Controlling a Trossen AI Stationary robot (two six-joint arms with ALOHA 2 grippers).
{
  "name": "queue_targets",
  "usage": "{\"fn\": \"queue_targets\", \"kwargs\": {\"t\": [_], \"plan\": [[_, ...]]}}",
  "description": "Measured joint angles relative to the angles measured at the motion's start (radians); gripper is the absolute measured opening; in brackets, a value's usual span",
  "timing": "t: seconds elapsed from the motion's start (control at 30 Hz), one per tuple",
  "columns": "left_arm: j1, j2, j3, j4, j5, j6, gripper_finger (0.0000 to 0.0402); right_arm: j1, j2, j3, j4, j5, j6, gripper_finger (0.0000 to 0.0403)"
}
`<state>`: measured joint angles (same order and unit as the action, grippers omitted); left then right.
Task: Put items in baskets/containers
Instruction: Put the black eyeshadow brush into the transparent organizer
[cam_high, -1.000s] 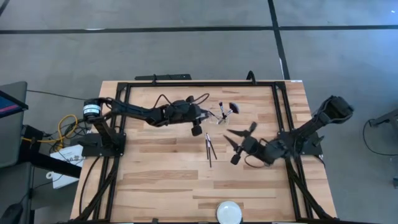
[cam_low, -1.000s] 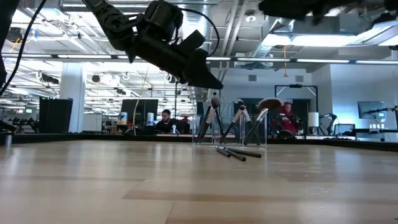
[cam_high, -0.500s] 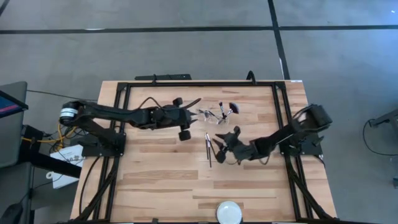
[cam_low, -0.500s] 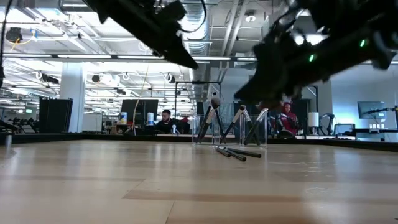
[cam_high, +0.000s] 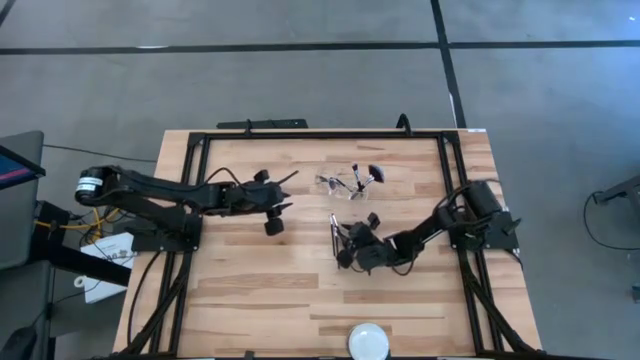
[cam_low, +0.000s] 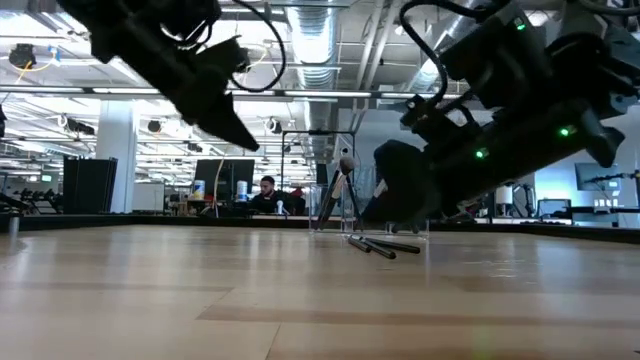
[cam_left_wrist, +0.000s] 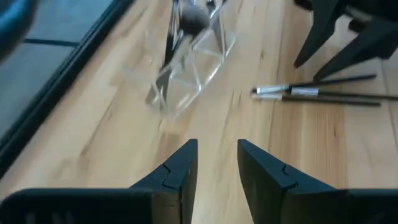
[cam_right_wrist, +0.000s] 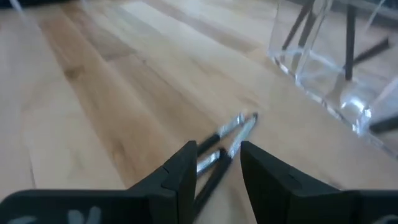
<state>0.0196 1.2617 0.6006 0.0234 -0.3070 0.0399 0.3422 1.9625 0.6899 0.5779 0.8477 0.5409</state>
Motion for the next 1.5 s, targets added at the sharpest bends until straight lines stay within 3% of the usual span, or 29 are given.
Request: {"fn": "queue_targets", "kwargs": {"t": [0.27, 0.57, 0.7, 0.93, 1.27, 1.5], "plan": [[0.000, -0.023, -0.051, 0.054, 0.000, -0.023, 0.0111, 0.023, 0.020, 0.004, -0.102, -0.017, 0.167, 0.0116], [0.000, -0.024, -0.052, 0.075, 0.000, -0.031, 0.0111, 0.029, 0.015, 0.005, -0.120, -0.005, 0.149, 0.0116], [0.000, -0.024, -0.052, 0.084, 0.000, -0.031, 0.0111, 0.045, -0.030, 0.002, -0.143, 0.024, 0.063, 0.0116], [0.000, -0.024, -0.052, 0.092, 0.000, -0.031, 0.0111, 0.050, -0.101, 0.003, -0.151, 0.039, 0.054, 0.0116], [0.000, -0.024, -0.052, 0.103, 0.000, -0.056, 0.0111, 0.035, 0.018, 0.004, -0.144, 0.024, 0.191, 0.0116], [0.000, -0.024, -0.052, 0.106, 0.001, -0.056, 0.0111, 0.015, 0.033, 0.008, -0.142, -0.018, 0.214, 0.0116]]}}
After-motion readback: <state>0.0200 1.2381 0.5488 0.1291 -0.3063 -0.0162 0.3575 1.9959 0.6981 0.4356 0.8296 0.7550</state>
